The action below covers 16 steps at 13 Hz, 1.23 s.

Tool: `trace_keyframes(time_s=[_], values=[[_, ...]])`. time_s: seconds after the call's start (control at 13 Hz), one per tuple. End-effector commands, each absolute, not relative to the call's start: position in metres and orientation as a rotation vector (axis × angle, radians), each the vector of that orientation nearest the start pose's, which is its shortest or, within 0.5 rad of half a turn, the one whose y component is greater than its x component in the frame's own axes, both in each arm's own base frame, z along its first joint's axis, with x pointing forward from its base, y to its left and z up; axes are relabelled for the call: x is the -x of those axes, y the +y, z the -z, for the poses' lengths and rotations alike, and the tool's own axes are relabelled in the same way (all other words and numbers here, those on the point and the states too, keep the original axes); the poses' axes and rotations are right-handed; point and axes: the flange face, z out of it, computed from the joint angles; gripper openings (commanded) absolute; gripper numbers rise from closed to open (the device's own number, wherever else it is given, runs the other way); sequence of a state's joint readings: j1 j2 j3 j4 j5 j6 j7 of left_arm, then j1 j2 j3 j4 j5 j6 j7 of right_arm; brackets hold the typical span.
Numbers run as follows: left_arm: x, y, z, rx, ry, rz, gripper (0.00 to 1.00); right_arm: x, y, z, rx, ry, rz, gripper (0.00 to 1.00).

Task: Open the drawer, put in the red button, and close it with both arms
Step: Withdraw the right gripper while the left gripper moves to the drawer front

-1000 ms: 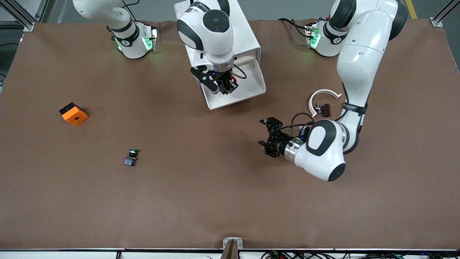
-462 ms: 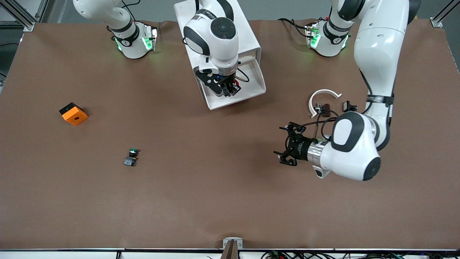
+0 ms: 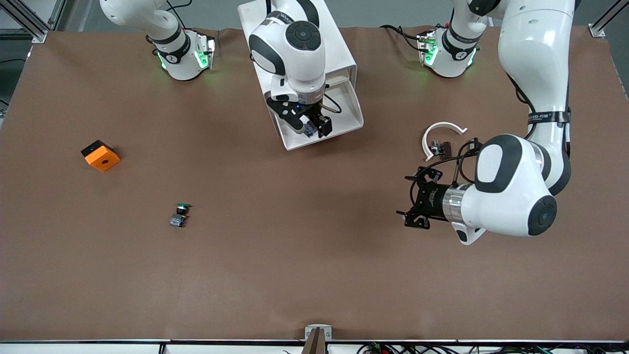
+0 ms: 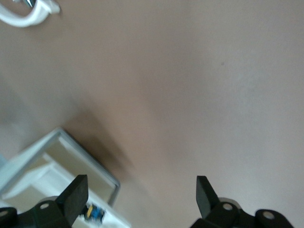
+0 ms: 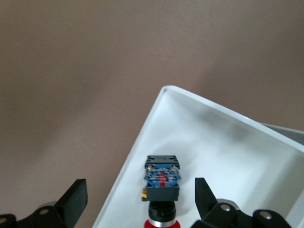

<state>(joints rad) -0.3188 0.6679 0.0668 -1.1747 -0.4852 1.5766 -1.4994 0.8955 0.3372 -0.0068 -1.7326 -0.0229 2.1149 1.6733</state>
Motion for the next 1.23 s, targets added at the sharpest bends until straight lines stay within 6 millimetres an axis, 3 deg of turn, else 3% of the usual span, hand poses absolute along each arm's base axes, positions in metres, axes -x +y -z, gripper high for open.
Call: trace_keyframes(time_s=[0.0,0.23,0.46,0.69,0.77,0.92,1.15], values=[[-0.652,-0.285,-0.401,2.652,-1.644,-0.598,1.00,-0.450,0.476,-0.407,2.902,1.087,0.089,1.00],[-0.644,-0.330,-0.399,2.872,-1.390,-0.384,1.00,-0.504,0.415,-0.430,3.026,0.913,0.052,1.00],[-0.620,-0.378,-0.392,2.965,-1.101,-0.233,1.00,-0.555,0.340,-0.459,3.108,0.746,-0.001,1.00],[-0.592,-0.418,-0.372,3.023,-0.964,-0.178,1.00,-0.594,0.243,-0.478,3.191,0.446,-0.097,1.00],[-0.579,-0.433,-0.358,3.054,-0.918,-0.151,1.00,-0.604,0.206,-0.487,3.197,0.345,-0.106,1.00],[-0.560,-0.447,-0.337,3.104,-0.796,-0.130,1.00,-0.616,0.133,-0.500,3.203,0.148,-0.151,1.00],[-0.523,-0.470,-0.312,3.127,-0.637,-0.233,1.00,-0.624,0.051,-0.533,3.187,-0.017,-0.170,1.00]])
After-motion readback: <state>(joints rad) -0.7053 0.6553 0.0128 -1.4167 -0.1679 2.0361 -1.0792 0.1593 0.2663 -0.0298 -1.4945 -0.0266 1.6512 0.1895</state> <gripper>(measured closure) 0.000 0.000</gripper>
